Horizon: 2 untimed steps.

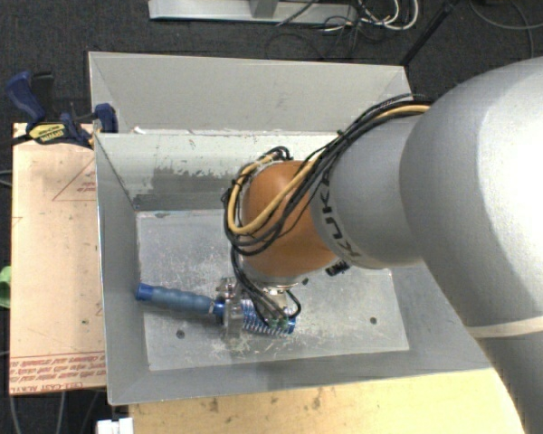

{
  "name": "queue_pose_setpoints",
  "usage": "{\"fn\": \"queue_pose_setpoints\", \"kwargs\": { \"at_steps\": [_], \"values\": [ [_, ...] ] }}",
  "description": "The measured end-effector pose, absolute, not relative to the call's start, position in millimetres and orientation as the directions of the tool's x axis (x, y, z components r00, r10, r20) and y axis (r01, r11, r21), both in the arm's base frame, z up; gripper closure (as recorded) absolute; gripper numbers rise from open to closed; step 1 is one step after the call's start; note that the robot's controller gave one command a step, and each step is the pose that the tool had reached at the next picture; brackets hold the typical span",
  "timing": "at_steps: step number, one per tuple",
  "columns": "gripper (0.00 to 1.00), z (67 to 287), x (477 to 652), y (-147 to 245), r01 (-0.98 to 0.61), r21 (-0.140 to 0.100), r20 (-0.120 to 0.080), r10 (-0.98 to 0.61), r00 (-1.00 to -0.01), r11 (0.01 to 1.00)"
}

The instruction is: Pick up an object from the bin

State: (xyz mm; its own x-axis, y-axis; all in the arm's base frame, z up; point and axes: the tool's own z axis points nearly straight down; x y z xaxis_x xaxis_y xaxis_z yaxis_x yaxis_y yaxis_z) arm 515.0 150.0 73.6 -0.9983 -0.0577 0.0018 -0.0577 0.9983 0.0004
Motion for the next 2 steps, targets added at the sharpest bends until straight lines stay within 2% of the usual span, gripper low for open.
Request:
{"fn": "queue_pose_setpoints", "kwargs": {
  "at_steps": [1,2],
  "values": [
    [1.0,172.9,542.8,136.4,-0.046,0.001,-0.009,-0.046,-0.999,0.999],
    [1.0,220.2,548.9,134.3,-0.094,0.001,-0.007,-0.094,-0.996,0.996]
  ]
}}
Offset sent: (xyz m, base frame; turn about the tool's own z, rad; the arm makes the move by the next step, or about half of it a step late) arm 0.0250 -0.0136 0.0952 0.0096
